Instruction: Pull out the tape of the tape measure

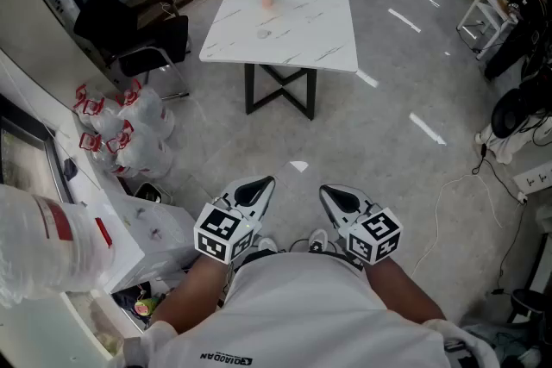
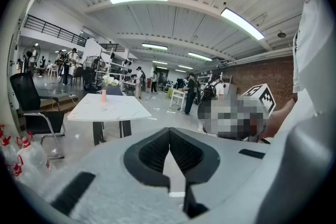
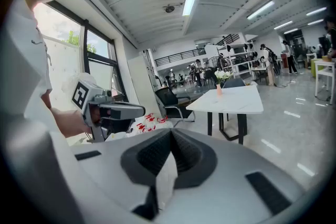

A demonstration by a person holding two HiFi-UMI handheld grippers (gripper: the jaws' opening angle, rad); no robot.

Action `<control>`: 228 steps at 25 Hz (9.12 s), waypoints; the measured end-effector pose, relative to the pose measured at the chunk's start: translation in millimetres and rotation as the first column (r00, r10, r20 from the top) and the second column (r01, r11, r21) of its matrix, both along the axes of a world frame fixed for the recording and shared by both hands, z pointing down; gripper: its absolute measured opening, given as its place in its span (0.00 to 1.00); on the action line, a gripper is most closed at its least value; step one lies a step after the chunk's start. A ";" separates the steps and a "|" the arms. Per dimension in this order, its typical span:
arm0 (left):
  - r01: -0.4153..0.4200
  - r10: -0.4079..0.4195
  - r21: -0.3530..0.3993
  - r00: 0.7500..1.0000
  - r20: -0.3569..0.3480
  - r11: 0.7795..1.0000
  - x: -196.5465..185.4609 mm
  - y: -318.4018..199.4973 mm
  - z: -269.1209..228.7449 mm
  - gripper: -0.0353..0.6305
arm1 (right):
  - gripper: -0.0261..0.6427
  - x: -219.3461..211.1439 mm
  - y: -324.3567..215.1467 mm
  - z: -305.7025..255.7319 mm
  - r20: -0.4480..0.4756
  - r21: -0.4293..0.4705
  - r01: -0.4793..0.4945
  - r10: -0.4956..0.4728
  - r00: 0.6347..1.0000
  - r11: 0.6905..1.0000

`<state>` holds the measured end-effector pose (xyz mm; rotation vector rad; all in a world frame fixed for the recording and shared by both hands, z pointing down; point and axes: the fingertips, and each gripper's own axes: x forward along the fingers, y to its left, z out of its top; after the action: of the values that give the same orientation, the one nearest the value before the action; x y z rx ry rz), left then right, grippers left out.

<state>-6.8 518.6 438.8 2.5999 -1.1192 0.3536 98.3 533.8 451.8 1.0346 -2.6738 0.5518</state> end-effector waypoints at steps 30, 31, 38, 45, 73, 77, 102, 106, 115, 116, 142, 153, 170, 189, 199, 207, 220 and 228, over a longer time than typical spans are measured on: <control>-0.032 0.031 0.042 0.999 0.011 0.999 -45.2 2.9 -6.6 0.07 | 0.05 -50.2 8.1 -4.6 0.023 0.021 -0.042 0.041 0.999 0.999; -0.032 0.032 0.043 0.999 0.013 0.999 -49.8 4.6 -4.5 0.07 | 0.05 -55.0 10.3 -2.5 0.027 0.014 -0.048 0.048 0.999 0.999; -0.031 0.031 0.016 1.000 -0.001 0.999 -64.0 9.6 8.1 0.07 | 0.05 -74.0 12.4 5.0 0.026 -0.016 -0.040 0.040 0.999 0.999; -0.003 0.003 0.003 1.000 0.008 1.000 -72.4 -18.7 17.7 0.07 | 0.05 -75.5 -23.5 8.1 0.033 -0.007 -0.035 0.035 0.999 0.999; 0.087 -0.087 0.030 0.996 0.010 0.996 -4.1 -275.1 -10.3 0.07 | 0.05 -14.7 -292.5 -9.4 0.072 0.022 0.071 -0.072 0.995 0.997; 0.091 -0.091 0.013 0.995 0.034 0.996 7.0 -285.6 -8.0 0.07 | 0.05 -3.8 -309.0 -6.0 0.082 0.007 0.079 -0.079 0.994 0.997; 0.039 -0.037 -0.028 0.997 0.062 0.999 -12.7 -419.2 22.2 0.07 | 0.05 -19.4 -431.0 30.7 0.049 -0.073 0.024 -0.021 0.999 0.997; 0.043 -0.042 -0.024 0.998 0.050 0.999 -35.2 -460.1 16.5 0.07 | 0.05 -39.5 -470.5 23.8 0.036 -0.062 0.022 -0.020 0.999 0.998; -0.012 0.010 0.029 0.998 0.064 0.999 -77.9 -556.6 -5.9 0.07 | 0.05 -82.6 -561.0 4.8 0.013 -0.028 -0.021 0.021 1.000 0.999; -0.019 0.017 0.031 0.998 0.066 0.999 -82.2 -565.9 -5.6 0.07 | 0.05 -86.6 -569.3 5.0 0.007 -0.025 -0.027 0.027 1.000 0.999; -0.025 0.020 0.052 0.995 0.098 0.998 -105.1 -667.3 2.2 0.07 | 0.05 -105.0 -673.6 -3.7 -0.023 -0.006 -0.012 0.011 1.000 1.000; 0.039 -0.053 0.086 0.984 0.170 0.995 -95.4 -685.6 4.5 0.07 | 0.05 -89.5 -691.1 3.6 -0.017 -0.024 0.056 -0.056 0.998 0.998; -0.008 -0.025 0.128 0.966 0.258 0.992 -89.6 -697.0 6.3 0.18 | 0.05 -86.5 -701.8 5.9 0.003 -0.026 0.061 -0.061 0.998 0.998; -0.063 0.023 0.115 0.945 0.327 0.991 -88.5 -692.7 17.2 0.36 | 0.05 -87.1 -697.4 5.1 0.001 -0.027 0.062 -0.062 0.998 0.998; -0.189 0.155 0.018 0.853 0.498 0.982 -87.2 -686.1 71.6 0.35 | 0.05 -82.5 -694.8 11.7 0.008 -0.044 0.040 -0.039 0.999 0.998; -0.221 0.263 -0.144 0.791 0.552 0.965 -92.7 -694.3 154.8 0.35 | 0.05 -73.8 -691.1 27.5 -0.009 -0.089 0.014 -0.015 1.000 0.996; -0.235 0.394 -0.335 0.727 0.563 0.912 -87.8 -704.9 251.1 0.39 | 0.05 -62.2 -691.6 51.2 -0.038 -0.157 -0.017 0.011 0.999 0.987; -0.232 0.442 -0.410 0.712 0.546 0.882 -86.4 -706.3 277.3 0.42 | 0.05 -53.4 -692.9 59.8 -0.047 -0.177 -0.032 0.024 0.999 0.984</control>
<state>-93.2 -187.7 716.2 2.4238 -0.6295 1.4561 44.9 -159.1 511.6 1.0219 -2.5209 0.7491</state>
